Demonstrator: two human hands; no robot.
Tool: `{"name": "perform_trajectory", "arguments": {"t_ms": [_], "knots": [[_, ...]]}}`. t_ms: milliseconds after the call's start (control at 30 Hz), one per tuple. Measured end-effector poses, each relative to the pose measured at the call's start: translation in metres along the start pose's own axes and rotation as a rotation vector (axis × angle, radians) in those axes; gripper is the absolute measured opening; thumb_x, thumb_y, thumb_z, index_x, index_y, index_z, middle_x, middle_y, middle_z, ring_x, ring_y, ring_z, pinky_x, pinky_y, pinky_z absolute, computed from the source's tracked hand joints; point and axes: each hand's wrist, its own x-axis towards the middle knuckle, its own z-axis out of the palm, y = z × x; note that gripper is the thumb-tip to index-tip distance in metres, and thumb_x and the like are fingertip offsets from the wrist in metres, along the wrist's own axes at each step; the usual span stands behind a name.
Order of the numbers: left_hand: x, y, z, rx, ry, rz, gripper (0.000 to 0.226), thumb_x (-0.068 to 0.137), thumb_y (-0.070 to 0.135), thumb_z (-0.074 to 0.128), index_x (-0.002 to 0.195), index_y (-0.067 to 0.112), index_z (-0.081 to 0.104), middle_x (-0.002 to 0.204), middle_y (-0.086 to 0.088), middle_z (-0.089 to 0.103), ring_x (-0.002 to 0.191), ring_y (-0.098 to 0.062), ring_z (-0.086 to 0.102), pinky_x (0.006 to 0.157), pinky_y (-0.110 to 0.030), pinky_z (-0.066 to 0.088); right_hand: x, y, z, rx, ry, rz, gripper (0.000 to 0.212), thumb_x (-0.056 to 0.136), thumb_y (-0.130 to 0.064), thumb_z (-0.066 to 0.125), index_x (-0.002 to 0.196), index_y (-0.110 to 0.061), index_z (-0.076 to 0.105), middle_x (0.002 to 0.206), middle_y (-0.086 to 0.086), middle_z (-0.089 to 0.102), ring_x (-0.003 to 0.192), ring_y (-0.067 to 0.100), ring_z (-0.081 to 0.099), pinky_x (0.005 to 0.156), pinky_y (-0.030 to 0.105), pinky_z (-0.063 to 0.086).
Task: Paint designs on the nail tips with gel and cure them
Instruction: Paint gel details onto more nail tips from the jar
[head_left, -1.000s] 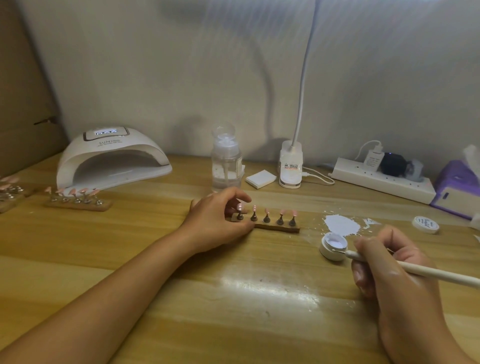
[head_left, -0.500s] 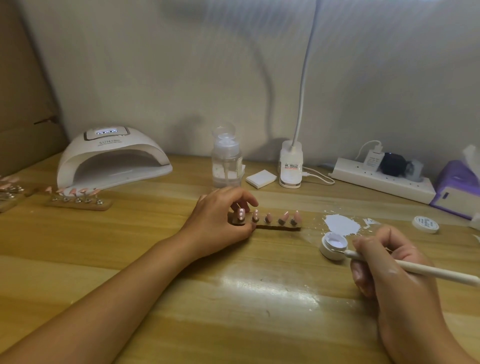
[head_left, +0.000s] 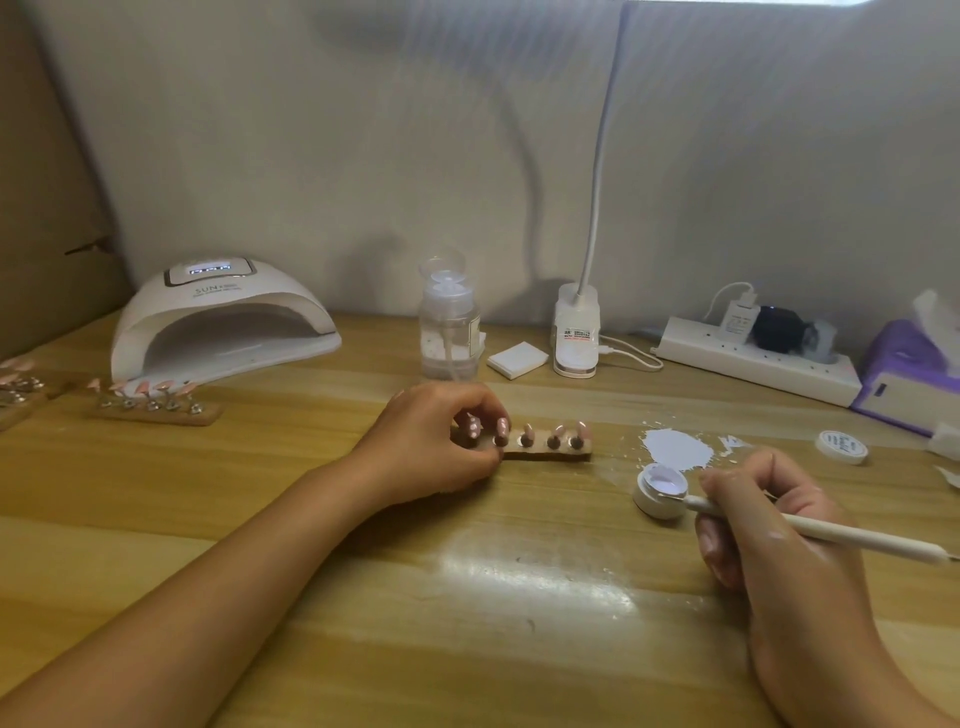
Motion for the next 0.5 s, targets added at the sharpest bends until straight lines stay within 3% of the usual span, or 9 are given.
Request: {"name": "perform_trajectory", "arguments": {"t_ms": [200, 267, 333, 400, 500], "knots": [[0.005, 0.001, -0.006, -0.064, -0.095, -0.165, 0.025, 0.072, 0.031, 0.078, 0.093, 0.041, 0.066, 0.088, 0.018, 0.066, 0.085, -0.002, 0.062, 0.088, -0.039, 0.053, 0.000, 0.000, 0.002, -0.036, 0.018, -0.025, 0.042, 0.090, -0.003, 0.055, 0.053, -0.020, 0.046, 0.040, 0.002, 0.042, 0.035, 0.005, 0.032, 0.034, 0.014, 0.025], [0.004, 0.005, -0.002, 0.036, -0.039, -0.122, 0.030, 0.073, 0.049, 0.075, 0.099, 0.043, 0.061, 0.104, 0.023, 0.063, 0.105, -0.001, 0.056, 0.100, -0.035, 0.042, 0.000, 0.001, 0.003, -0.040, 0.026, -0.033, 0.040, 0.090, -0.003, 0.055, 0.055, -0.020, 0.045, 0.040, 0.001, 0.042, 0.036, 0.005, 0.032, 0.034, 0.014, 0.025], [0.003, 0.012, 0.004, 0.234, 0.042, -0.055, 0.032, 0.072, 0.064, 0.065, 0.098, 0.048, 0.057, 0.119, 0.026, 0.053, 0.121, -0.003, 0.040, 0.102, -0.029, 0.018, 0.000, 0.001, 0.003, -0.039, 0.038, -0.036, 0.041, 0.090, -0.005, 0.056, 0.054, -0.021, 0.045, 0.040, 0.001, 0.043, 0.035, 0.006, 0.033, 0.034, 0.013, 0.026], [0.002, 0.018, 0.009, 0.343, 0.110, -0.004, 0.025, 0.076, 0.063, 0.063, 0.094, 0.047, 0.060, 0.126, 0.024, 0.047, 0.126, -0.004, 0.030, 0.095, -0.024, 0.007, -0.001, 0.000, 0.003, -0.034, 0.048, -0.041, 0.040, 0.092, -0.008, 0.058, 0.056, -0.021, 0.047, 0.040, 0.000, 0.042, 0.034, 0.004, 0.033, 0.034, 0.012, 0.026], [-0.001, 0.022, 0.013, 0.373, 0.144, 0.025, 0.016, 0.080, 0.055, 0.066, 0.090, 0.043, 0.065, 0.134, 0.023, 0.043, 0.130, -0.006, 0.024, 0.098, -0.026, 0.004, -0.001, -0.001, 0.005, -0.007, 0.052, -0.052, 0.030, 0.094, -0.019, 0.064, 0.067, -0.019, 0.049, 0.041, -0.003, 0.042, 0.035, 0.004, 0.032, 0.034, 0.013, 0.026]]}}
